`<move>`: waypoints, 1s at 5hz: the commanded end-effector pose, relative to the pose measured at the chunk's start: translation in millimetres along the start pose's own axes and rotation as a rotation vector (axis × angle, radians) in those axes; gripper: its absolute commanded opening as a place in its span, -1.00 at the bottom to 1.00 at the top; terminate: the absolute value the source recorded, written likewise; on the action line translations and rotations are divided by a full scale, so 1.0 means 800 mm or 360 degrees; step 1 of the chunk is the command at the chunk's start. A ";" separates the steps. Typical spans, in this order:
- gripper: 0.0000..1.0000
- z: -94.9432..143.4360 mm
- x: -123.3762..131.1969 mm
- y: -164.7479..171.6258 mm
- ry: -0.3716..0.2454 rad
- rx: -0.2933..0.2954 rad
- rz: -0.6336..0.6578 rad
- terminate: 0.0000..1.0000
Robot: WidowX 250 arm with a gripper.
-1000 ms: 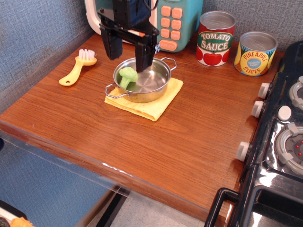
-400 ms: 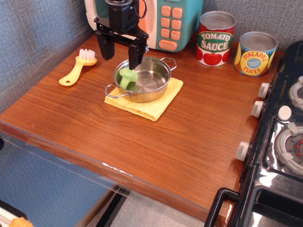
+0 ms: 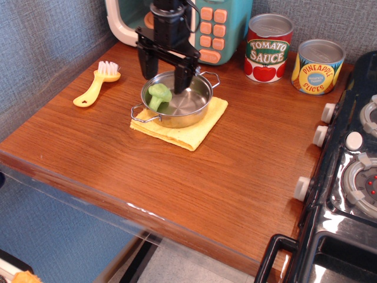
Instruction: Move the broccoli from the bowl to the counter, beside it.
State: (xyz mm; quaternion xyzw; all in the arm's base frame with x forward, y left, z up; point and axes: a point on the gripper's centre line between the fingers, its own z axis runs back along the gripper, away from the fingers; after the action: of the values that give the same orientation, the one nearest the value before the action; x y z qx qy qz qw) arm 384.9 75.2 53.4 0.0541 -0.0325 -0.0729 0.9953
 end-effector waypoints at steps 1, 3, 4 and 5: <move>1.00 0.040 0.001 -0.005 -0.0107 0.0073 -0.0025 -1.00; 1.00 0.021 -0.003 -0.007 0.0002 0.0049 -0.0009 -1.00; 1.00 0.011 -0.005 -0.008 0.0047 0.0027 0.0015 -1.00; 1.00 0.001 -0.005 -0.010 0.0089 0.0002 0.0032 -1.00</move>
State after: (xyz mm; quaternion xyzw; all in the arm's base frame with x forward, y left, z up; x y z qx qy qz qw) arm 375.6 66.5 41.1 0.0542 0.0136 -0.0627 0.9965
